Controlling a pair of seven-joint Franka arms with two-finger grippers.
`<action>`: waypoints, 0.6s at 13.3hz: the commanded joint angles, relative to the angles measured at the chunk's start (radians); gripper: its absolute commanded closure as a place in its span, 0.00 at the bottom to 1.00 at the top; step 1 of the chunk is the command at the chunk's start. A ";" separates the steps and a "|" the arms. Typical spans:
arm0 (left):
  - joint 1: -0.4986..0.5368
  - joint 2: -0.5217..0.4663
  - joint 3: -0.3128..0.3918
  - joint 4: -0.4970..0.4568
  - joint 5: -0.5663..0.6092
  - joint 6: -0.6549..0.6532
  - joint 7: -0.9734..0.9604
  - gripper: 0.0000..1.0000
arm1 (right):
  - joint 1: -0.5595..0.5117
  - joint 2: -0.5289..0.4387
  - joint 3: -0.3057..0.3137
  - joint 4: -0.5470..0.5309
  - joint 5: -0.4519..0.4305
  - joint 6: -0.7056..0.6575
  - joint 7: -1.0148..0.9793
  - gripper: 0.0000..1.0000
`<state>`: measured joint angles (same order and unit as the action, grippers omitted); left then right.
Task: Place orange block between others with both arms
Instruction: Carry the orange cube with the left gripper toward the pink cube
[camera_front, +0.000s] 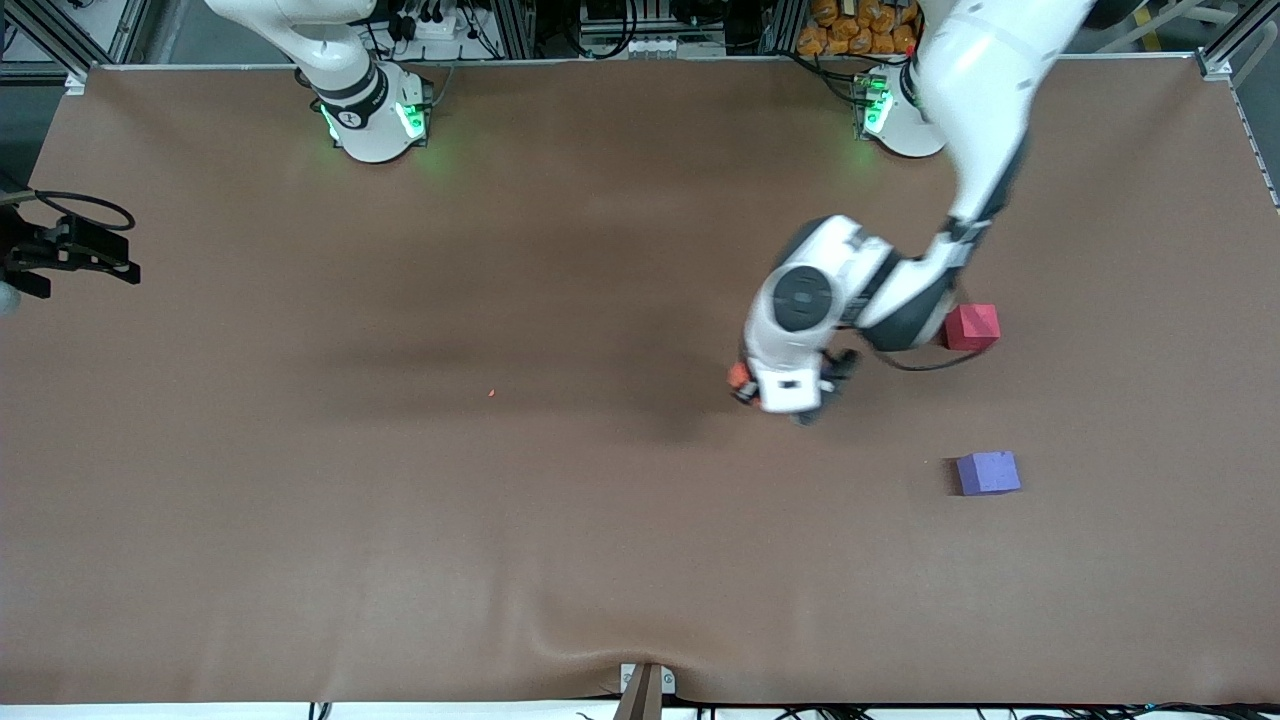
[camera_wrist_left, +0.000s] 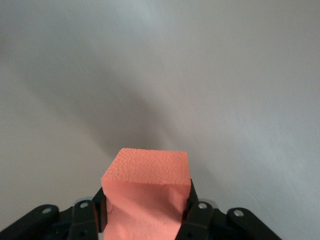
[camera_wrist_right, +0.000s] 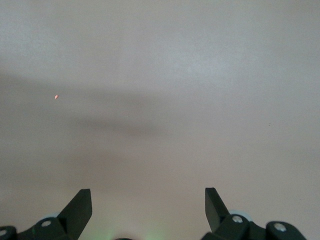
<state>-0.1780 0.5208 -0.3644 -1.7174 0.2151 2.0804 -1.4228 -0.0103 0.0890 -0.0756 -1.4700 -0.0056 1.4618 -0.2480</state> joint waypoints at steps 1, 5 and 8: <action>0.183 -0.080 -0.071 -0.057 0.009 -0.092 0.241 1.00 | 0.015 -0.011 -0.007 -0.003 -0.028 -0.026 0.013 0.00; 0.437 -0.133 -0.103 -0.146 0.010 -0.098 0.672 1.00 | 0.015 -0.009 -0.007 -0.001 -0.025 -0.032 0.015 0.00; 0.557 -0.124 -0.103 -0.191 0.020 -0.063 0.931 1.00 | 0.018 -0.009 -0.007 -0.001 -0.025 -0.057 0.015 0.00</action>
<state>0.3212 0.4209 -0.4418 -1.8457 0.2152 1.9840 -0.6076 -0.0063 0.0889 -0.0763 -1.4700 -0.0072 1.4278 -0.2468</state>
